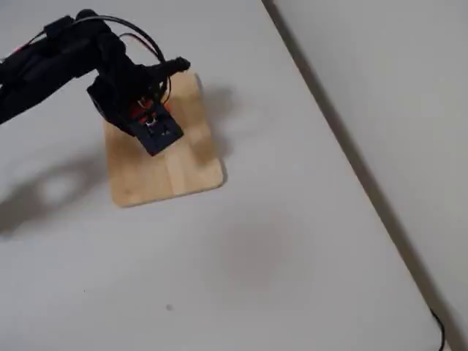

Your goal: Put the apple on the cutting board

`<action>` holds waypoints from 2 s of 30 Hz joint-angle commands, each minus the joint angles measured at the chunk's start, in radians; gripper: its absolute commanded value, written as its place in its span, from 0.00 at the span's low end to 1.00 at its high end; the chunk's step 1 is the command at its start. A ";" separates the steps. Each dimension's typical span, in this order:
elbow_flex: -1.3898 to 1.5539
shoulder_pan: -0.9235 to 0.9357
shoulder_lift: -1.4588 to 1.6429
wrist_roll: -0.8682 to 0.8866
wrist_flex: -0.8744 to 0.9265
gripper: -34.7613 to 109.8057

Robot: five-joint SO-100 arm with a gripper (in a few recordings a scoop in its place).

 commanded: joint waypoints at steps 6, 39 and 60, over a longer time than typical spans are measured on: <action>-0.011 0.067 0.374 -0.017 0.117 0.81; 1.988 0.407 2.151 -0.175 -0.313 0.25; 2.289 0.411 2.405 -0.138 -0.319 0.24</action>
